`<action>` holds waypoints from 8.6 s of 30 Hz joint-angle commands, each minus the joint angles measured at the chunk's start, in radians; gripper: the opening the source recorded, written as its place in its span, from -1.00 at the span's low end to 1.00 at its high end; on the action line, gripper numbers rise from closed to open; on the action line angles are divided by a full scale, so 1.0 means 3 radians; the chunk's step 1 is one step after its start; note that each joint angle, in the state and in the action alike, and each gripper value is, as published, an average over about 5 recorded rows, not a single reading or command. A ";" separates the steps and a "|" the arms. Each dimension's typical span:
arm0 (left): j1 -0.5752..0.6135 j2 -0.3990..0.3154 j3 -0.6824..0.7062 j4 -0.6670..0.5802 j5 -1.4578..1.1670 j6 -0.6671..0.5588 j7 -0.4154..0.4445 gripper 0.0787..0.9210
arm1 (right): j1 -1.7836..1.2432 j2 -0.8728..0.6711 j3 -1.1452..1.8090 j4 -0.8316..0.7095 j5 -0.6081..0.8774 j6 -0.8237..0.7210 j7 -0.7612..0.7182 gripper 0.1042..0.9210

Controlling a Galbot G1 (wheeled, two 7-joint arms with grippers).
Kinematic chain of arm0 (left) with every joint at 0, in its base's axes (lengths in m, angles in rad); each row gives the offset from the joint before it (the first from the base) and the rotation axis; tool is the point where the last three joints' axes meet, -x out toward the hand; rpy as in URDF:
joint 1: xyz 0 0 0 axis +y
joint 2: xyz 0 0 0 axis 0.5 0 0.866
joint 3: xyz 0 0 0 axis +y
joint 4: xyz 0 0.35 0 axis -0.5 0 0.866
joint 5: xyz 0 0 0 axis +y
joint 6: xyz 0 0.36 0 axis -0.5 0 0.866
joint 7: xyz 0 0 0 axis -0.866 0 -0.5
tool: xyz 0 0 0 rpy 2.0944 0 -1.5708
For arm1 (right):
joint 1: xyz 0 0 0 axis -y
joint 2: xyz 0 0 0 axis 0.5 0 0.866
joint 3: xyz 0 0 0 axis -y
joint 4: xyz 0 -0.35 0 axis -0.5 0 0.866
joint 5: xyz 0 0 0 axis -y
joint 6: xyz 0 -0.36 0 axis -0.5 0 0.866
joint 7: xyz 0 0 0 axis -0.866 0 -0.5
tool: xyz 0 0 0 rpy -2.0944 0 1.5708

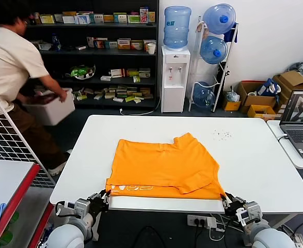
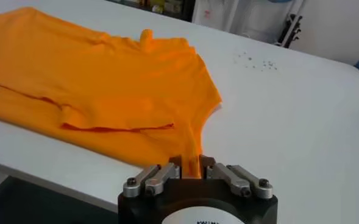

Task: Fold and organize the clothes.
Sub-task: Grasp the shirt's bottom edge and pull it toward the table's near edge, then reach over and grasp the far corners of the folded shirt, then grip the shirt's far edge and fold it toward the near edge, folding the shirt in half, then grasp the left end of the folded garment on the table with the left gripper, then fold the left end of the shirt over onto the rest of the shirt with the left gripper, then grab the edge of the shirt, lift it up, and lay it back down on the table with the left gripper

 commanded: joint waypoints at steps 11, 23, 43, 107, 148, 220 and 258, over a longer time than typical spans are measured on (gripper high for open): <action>-0.0641 0.0033 0.0069 0.0049 -0.0135 0.0000 0.0063 0.39 | 0.1299 -0.0226 -0.0198 -0.0705 0.0703 0.0224 -0.0214 0.57; -0.2208 -0.0459 0.0716 0.1448 -0.0176 -0.0085 0.0332 0.77 | 0.2849 0.0166 -0.0841 -0.2175 0.0715 -0.0066 -0.0709 0.76; -0.2944 -0.1395 0.0875 0.3503 0.0407 -0.0474 0.0618 0.77 | 0.3494 0.1128 -0.0971 -0.3898 -0.0117 0.0323 -0.1425 0.76; -0.0751 0.0060 0.0584 0.0475 0.0018 -0.0384 0.0057 -0.97 | 0.0665 0.0066 -0.0408 -0.0568 0.0032 0.0132 -0.0317 -0.95; -0.0588 -0.0266 0.0203 0.0740 -0.0517 -0.0287 -0.0072 0.00 | 0.0456 0.0155 -0.0341 -0.0322 -0.0040 0.0097 -0.0290 0.76; -0.1370 -0.1512 0.1093 0.0806 -0.0710 -0.0725 -0.0416 -0.55 | 0.0784 0.0684 -0.0326 -0.0887 -0.0847 0.0686 -0.0213 0.76; -0.1266 -0.0072 -0.0016 0.1446 -0.1131 0.0214 0.1276 0.77 | 0.0666 0.0515 -0.0236 -0.0907 -0.0786 0.0758 -0.0380 0.76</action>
